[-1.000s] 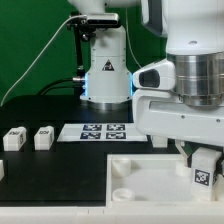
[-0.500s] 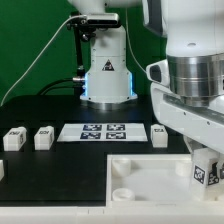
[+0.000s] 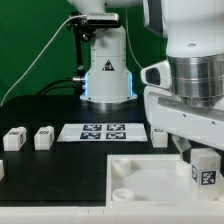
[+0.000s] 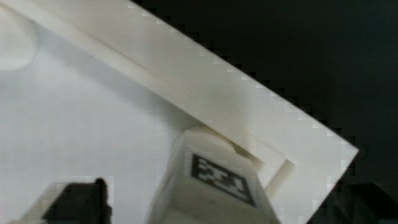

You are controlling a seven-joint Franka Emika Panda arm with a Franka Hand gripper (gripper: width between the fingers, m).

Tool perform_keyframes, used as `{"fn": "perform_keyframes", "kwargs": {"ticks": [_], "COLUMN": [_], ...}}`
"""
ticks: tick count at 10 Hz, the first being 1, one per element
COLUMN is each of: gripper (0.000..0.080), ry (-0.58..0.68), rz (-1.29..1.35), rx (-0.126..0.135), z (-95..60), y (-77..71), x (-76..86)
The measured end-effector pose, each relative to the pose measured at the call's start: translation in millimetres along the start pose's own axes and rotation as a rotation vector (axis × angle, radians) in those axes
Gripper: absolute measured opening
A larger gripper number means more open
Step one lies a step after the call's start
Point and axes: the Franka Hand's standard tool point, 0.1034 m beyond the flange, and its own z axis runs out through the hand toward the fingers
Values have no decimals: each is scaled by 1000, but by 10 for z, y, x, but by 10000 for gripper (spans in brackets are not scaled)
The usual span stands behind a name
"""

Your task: Assemble one leg

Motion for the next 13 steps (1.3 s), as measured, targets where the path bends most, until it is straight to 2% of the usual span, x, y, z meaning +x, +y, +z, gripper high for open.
{"fn": "perform_keyframes", "kwargs": {"ticks": [3,5,6,8,10,11,13], "gripper": [648,649,649,649,384,290,290], "ry": [-3,0,4,9,9,9,9], "rz": [-388,-633,-759,-786,-786,-786,-775], "rx": [-40,-79,-81,-77,-78,-78,-78], "z": [-6,-1,-2,6,6,6,6], "y": [13,27,38,56,57,58,58], "x": [-28,-42,-14,14,15,16,16]}}
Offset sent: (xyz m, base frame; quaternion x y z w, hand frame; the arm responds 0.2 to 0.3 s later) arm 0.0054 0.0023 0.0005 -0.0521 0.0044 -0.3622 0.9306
